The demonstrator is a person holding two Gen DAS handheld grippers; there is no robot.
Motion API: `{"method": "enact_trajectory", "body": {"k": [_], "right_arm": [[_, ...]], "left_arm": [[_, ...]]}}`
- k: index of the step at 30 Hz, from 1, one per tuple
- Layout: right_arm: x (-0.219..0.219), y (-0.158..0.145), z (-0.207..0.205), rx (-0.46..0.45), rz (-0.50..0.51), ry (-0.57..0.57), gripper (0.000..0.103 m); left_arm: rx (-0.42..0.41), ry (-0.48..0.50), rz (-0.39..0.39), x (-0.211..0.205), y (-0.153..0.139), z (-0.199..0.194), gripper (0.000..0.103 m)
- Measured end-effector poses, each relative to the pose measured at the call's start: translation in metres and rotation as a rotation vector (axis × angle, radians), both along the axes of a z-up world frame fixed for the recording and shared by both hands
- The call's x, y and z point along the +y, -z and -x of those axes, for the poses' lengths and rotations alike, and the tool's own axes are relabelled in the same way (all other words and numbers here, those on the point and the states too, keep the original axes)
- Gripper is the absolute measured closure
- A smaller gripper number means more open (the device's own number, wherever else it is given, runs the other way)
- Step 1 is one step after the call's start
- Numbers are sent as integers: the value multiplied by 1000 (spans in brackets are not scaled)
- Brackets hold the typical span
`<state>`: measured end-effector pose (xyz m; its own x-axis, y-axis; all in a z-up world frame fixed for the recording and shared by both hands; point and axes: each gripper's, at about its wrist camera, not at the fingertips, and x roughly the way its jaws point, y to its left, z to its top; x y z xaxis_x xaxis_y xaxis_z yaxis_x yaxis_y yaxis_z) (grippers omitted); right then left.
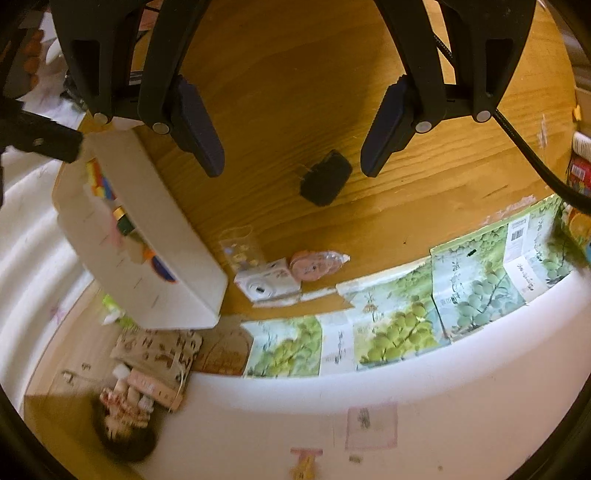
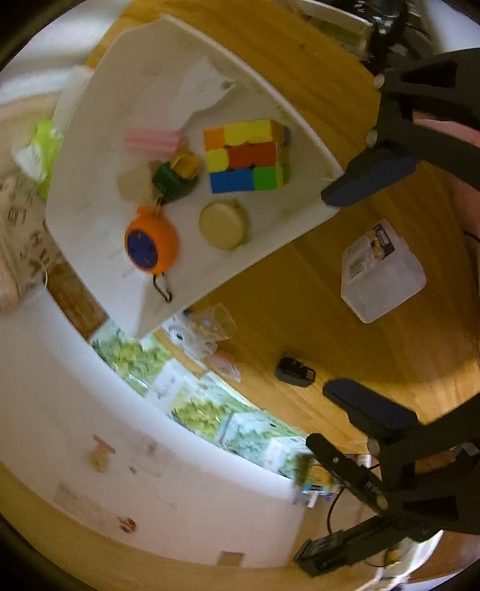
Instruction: Organize rigid objects
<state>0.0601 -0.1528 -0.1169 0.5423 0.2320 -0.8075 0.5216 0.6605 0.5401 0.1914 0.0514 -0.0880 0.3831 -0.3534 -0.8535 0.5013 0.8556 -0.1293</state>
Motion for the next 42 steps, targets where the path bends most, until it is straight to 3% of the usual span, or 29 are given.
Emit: {"method": "enact_trajectory", "body": {"k": [6,19,27,36,42], "right_arm": [[-2,7,6,49,-101,111,5],[11,29,11,193,-216,220,5],[16,46,5,255,-300,288,5],[21,56,-3,324,-312,306,5],[23,62,-4,372,-315,306,24]], "left_arm": [[59,26,-45,-3,26,-24,23],[169,36,-110,-19,83,-59,23],[188,45,-134,-25,102,-65,23],[184,56,-120,-23,108,-75,22],[168,71,-100,-22,108,-75,23]]}}
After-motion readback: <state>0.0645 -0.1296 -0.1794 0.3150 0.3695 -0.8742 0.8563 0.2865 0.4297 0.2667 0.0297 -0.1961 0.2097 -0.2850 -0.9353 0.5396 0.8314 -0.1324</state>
